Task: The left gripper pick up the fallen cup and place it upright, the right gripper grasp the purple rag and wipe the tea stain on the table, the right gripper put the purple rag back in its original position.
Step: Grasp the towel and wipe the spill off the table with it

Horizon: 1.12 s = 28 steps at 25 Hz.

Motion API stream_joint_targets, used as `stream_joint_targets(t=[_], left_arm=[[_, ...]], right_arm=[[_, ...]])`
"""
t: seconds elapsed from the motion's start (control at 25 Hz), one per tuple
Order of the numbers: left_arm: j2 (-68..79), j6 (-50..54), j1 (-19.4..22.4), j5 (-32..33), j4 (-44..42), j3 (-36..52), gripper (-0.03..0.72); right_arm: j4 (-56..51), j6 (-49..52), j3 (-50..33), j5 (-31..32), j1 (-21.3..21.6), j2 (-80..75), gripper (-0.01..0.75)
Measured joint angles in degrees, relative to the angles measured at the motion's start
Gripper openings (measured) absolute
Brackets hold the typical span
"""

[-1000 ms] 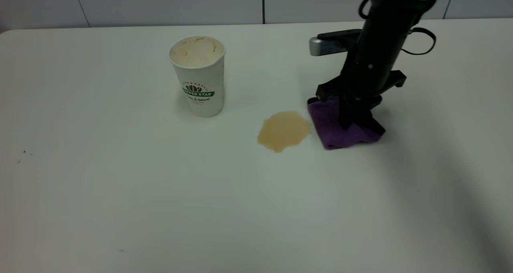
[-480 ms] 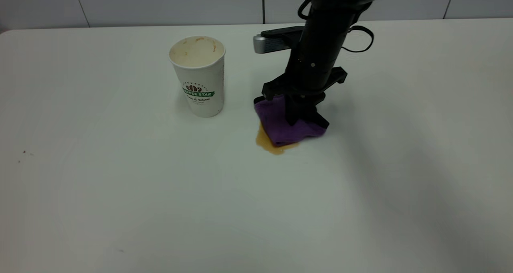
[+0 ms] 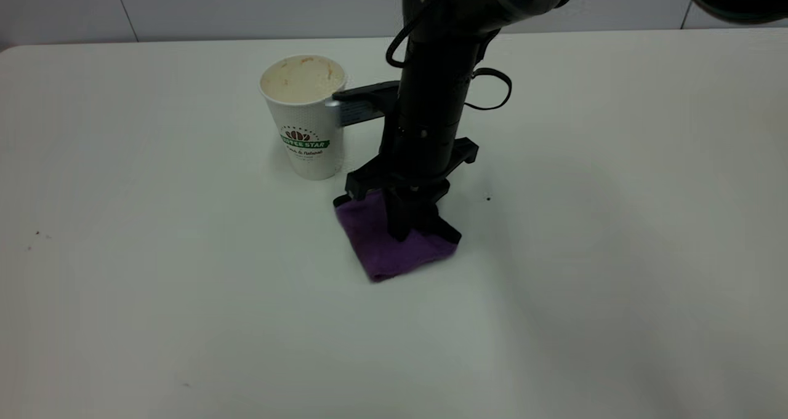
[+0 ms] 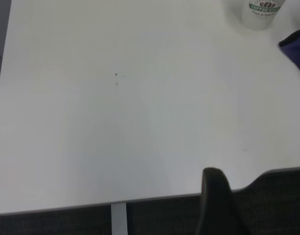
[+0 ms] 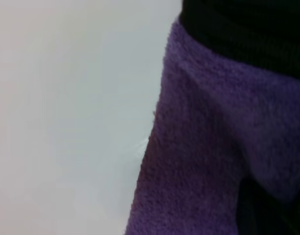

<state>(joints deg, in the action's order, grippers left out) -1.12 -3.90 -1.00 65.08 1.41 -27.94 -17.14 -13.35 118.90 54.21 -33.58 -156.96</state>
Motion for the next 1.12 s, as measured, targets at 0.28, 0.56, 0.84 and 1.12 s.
stream_joint_targets(t=[0.28,0.56,0.84,1.12], left_arm=[[0.0,0.0,0.0,0.0,0.0,0.0,0.470],[0.0,0.0,0.0,0.0,0.0,0.0,0.470],[0.0,0.0,0.0,0.0,0.0,0.0,0.470],[0.0,0.0,0.0,0.0,0.0,0.0,0.470]], right_arm=[[2.2,1.5,0.0,1.4,-1.5,-0.1,0.050],[10.7,9.1,0.0,1.8,2.3,0.2,0.052],[13.4,11.5,0.0,2.0,11.4,0.3,0.054],[14.0,12.6,0.0,3.5,21.5,0.3,0.056]])
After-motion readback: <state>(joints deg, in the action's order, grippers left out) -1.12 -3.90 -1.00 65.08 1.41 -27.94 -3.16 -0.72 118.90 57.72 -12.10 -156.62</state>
